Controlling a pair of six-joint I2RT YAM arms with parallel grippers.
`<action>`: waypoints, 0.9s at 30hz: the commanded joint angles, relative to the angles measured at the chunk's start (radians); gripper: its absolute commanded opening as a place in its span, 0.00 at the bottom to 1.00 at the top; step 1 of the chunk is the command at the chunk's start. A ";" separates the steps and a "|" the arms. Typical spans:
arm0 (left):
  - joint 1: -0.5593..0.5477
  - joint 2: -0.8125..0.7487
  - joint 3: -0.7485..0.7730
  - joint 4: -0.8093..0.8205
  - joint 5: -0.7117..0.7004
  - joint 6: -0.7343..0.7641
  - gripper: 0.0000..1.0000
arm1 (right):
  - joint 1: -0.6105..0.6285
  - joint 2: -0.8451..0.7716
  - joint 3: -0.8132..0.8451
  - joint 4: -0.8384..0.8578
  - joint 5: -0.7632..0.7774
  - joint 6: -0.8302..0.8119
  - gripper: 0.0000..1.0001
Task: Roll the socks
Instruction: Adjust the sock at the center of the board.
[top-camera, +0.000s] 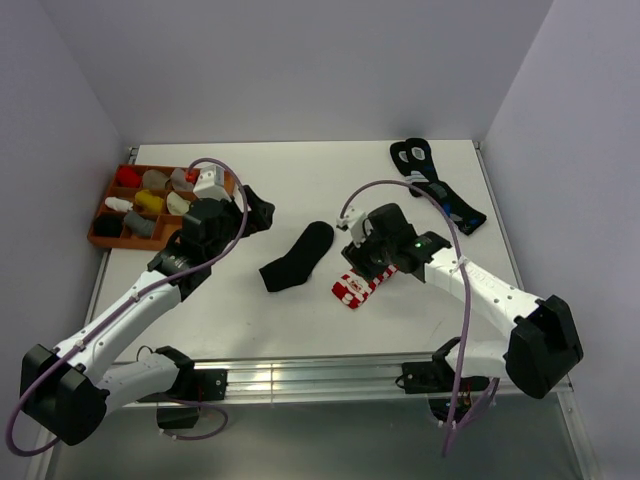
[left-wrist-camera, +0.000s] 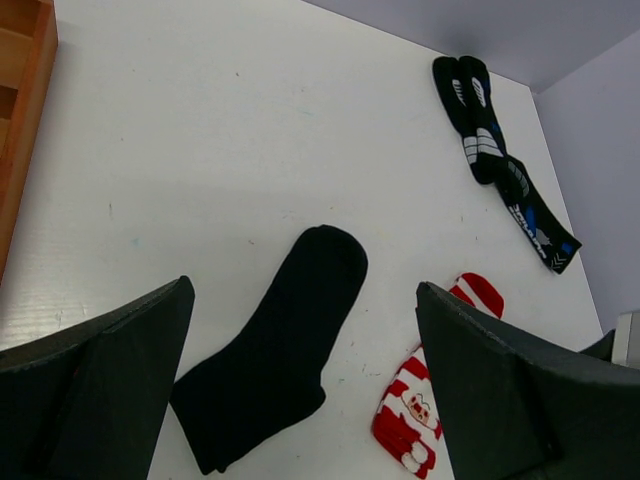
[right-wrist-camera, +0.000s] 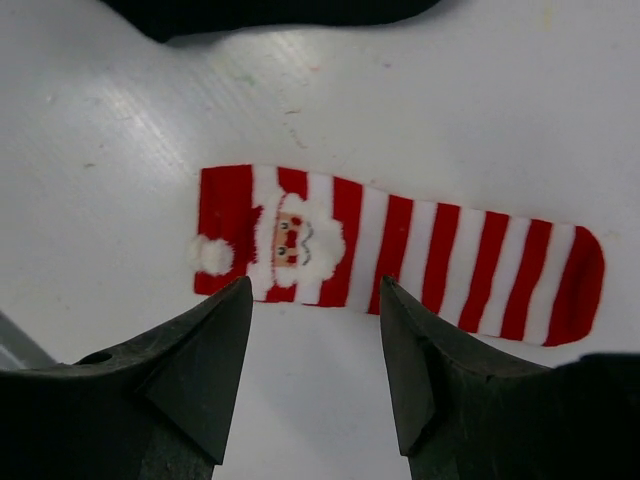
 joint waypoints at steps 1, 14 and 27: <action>0.001 -0.013 0.005 0.008 -0.013 0.006 0.99 | 0.078 -0.001 -0.002 -0.052 0.017 0.030 0.61; 0.005 0.017 0.040 0.001 0.004 0.022 0.99 | 0.242 0.173 0.011 -0.033 0.098 0.114 0.56; 0.035 -0.011 0.009 0.011 0.035 0.029 0.99 | 0.284 0.278 0.034 -0.003 0.107 0.149 0.53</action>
